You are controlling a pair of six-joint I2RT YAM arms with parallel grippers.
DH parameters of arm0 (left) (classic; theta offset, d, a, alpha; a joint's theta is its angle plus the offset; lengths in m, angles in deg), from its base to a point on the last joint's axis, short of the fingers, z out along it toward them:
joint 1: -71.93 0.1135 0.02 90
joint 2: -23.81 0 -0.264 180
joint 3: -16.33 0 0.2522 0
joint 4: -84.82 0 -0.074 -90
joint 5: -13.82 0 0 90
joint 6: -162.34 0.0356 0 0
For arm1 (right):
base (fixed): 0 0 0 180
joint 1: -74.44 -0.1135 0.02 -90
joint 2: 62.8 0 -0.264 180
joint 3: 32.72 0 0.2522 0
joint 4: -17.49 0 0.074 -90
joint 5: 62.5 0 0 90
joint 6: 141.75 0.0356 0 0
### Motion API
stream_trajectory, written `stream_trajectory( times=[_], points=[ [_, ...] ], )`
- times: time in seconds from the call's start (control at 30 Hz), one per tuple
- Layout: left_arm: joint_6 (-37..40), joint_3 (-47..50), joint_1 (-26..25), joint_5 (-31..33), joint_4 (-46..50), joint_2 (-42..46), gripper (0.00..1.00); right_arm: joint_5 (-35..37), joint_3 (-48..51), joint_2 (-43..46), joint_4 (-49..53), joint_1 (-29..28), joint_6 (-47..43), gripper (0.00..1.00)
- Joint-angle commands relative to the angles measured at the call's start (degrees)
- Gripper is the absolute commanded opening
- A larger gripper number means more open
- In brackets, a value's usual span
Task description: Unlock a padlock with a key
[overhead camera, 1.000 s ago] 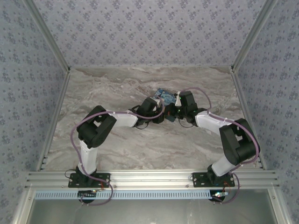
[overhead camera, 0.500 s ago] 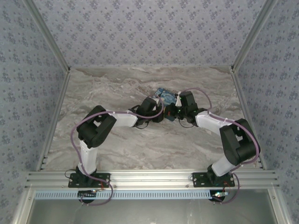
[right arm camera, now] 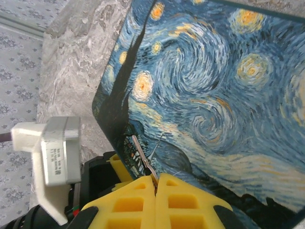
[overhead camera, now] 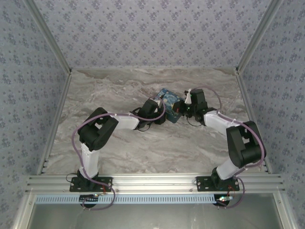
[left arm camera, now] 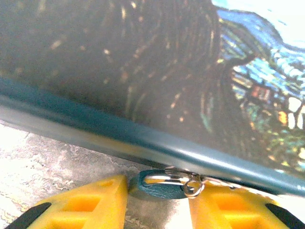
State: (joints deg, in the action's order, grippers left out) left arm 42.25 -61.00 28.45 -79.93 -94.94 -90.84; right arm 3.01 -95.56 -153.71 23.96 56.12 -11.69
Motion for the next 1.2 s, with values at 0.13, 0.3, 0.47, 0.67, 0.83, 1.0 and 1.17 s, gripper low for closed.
stream_trajectory(
  times=[0.13, 0.3, 0.47, 0.67, 0.83, 1.0, 1.17],
  points=[
    [-0.7, 0.3, 0.6, -1.1, -1.7, 0.1, 0.38, 0.3, -0.2, -2.9, 2.4, 0.1, 0.2, 0.0],
    [-0.8, -0.4, 0.7, -1.4, -1.6, -0.7, 0.38, 1.5, 2.0, -3.0, 2.8, -1.0, 1.2, 0.0],
    [-0.6, -0.5, 0.7, -3.8, -3.5, -1.4, 0.37, 1.9, 2.7, -2.8, 2.5, -1.8, 1.4, 0.0],
    [-0.8, -0.4, 0.6, -5.0, -4.8, -1.5, 0.41, 2.0, 2.4, -2.6, 2.4, -2.1, 1.4, 0.0],
    [-0.7, -0.8, 0.6, -4.8, -4.1, -1.8, 0.41, 2.1, 2.4, -2.4, 2.3, -2.4, 1.3, 0.0],
    [-0.6, -1.5, 0.6, -3.8, -2.7, -2.1, 0.42, 2.3, 2.5, -2.1, 2.4, -2.5, 1.4, 0.0],
    [-0.3, -2.1, 0.4, -4.4, -2.6, -2.8, 0.39, 2.4, 2.4, -1.9, 2.4, -2.5, 1.5, 0.0]
  ],
)
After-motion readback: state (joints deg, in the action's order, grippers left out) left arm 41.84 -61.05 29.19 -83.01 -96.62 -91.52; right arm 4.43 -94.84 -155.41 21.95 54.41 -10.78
